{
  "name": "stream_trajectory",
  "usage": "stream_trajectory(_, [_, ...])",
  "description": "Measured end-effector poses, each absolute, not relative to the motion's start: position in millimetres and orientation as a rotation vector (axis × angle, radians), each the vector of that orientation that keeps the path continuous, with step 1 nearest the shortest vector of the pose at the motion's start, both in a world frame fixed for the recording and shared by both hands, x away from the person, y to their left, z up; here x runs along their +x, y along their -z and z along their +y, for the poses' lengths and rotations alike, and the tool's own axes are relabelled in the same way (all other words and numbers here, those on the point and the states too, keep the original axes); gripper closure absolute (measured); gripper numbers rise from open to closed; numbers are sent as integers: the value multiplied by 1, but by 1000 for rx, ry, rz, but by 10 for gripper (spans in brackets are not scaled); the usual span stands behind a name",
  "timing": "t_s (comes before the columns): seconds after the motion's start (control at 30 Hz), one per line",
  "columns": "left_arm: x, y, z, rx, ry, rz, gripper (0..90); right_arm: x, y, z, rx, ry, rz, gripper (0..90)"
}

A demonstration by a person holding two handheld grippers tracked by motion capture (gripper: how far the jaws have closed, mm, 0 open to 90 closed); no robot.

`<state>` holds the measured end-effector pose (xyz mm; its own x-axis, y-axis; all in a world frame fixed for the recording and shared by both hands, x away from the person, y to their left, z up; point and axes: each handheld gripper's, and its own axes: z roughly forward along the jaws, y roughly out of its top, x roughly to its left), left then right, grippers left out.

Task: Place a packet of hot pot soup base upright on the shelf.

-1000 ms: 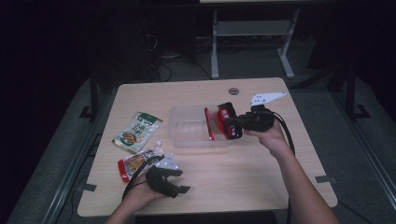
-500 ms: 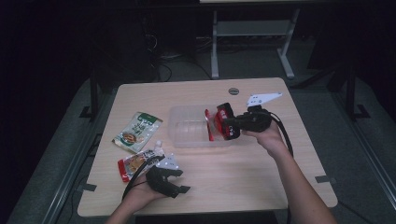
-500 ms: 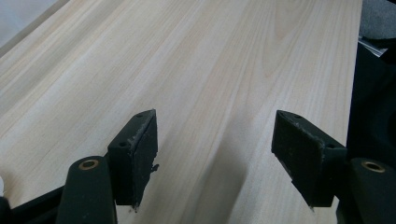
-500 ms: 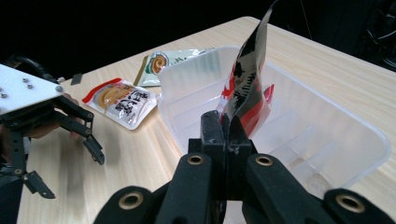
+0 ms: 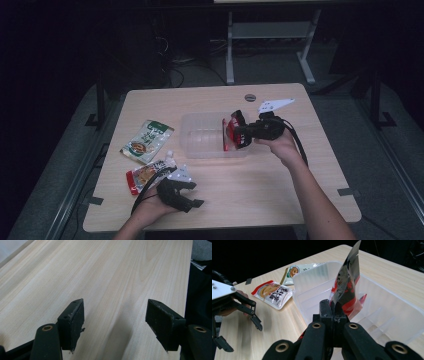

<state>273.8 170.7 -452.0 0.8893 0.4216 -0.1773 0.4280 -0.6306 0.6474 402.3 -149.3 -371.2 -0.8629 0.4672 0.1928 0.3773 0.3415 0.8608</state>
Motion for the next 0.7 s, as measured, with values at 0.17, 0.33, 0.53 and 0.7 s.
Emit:
stream_trajectory(0.17, [274, 452, 170, 2338, 6, 594, 310, 408, 378, -145, 812, -1549, 2504, 900])
stream_trajectory(0.33, [274, 453, 170, 2346, 6, 589, 300, 410, 383, -141, 828, -1531, 2513, 900])
stream_trajectory(0.53, [274, 453, 170, 2354, 4, 589, 297, 413, 389, -134, 844, -1486, 2521, 897])
stream_trajectory(0.7, [274, 453, 169, 2357, 3, 590, 295, 413, 392, -130, 855, -1461, 2518, 895])
